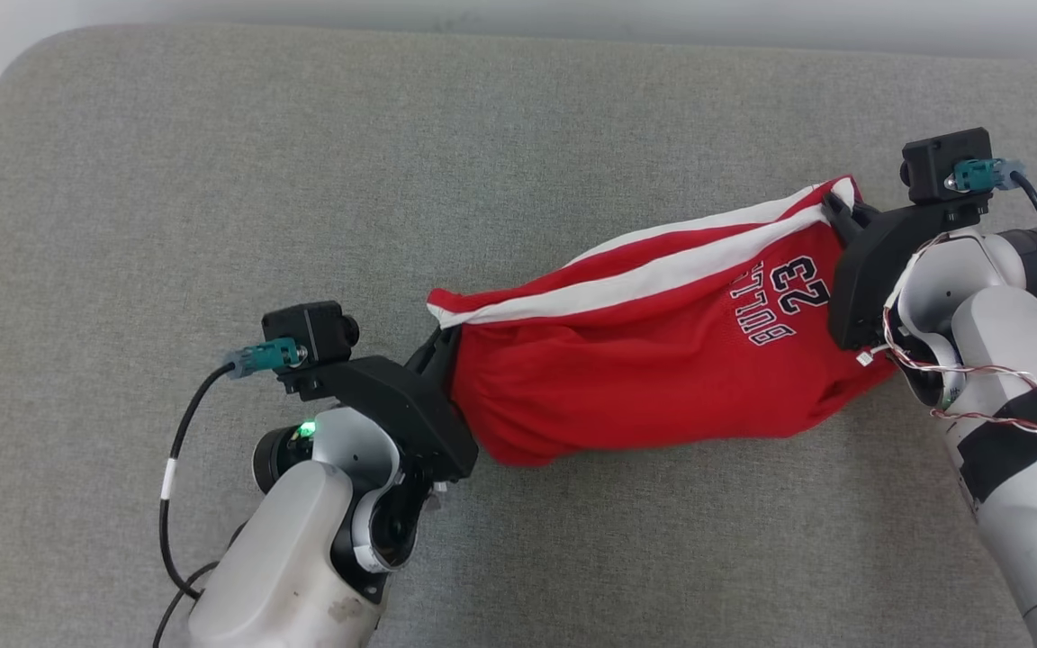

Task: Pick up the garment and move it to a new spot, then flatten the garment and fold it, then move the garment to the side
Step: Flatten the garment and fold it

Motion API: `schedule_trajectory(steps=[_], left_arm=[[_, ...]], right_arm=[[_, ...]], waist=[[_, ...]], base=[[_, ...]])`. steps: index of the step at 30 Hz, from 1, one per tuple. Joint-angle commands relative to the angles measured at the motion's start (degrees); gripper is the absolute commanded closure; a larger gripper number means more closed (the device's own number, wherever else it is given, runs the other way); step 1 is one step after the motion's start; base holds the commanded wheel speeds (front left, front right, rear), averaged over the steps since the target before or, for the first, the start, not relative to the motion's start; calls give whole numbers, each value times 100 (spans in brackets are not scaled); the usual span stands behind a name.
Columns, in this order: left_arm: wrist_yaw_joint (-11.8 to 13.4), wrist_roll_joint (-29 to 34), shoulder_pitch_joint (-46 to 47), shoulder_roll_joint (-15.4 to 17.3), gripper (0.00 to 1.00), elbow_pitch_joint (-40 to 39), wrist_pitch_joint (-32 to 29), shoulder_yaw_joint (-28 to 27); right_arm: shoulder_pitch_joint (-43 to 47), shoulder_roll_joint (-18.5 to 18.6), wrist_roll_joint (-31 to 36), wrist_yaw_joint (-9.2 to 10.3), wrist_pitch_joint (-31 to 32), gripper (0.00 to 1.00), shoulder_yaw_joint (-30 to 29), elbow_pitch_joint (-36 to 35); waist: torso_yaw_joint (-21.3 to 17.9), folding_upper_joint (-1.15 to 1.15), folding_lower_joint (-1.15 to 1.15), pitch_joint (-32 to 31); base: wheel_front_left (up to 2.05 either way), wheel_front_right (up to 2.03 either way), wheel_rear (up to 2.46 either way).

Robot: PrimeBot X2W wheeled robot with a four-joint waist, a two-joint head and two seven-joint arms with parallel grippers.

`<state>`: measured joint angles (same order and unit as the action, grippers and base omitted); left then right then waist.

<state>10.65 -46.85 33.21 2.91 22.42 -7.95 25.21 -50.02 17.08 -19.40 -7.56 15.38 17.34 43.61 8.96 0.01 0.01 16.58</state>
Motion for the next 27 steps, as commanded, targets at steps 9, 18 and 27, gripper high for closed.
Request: schedule_trajectory(steps=[9, 18, 27], left_arm=[[-29, 96, 241, 71, 0, 297, 1035, 89], [-81, 1017, -323, 641, 0, 282, 2265, 93], [-67, 2607, -1753, 790, 0, -1242, 2307, -907]], right_arm=[[-205, -267, -145, 18, -631, 0, -97, 545], [24, -190, -606, 18, -561, 0, -211, 812], [175, -32, -846, 18, -370, 0, -427, 1152]], waist=[[-73, -1, -1, -177], [-177, -1, -1, -473], [-118, -1, -1, -479]], base=[[0, 0, 0], [0, 0, 0], [0, 0, 0]])
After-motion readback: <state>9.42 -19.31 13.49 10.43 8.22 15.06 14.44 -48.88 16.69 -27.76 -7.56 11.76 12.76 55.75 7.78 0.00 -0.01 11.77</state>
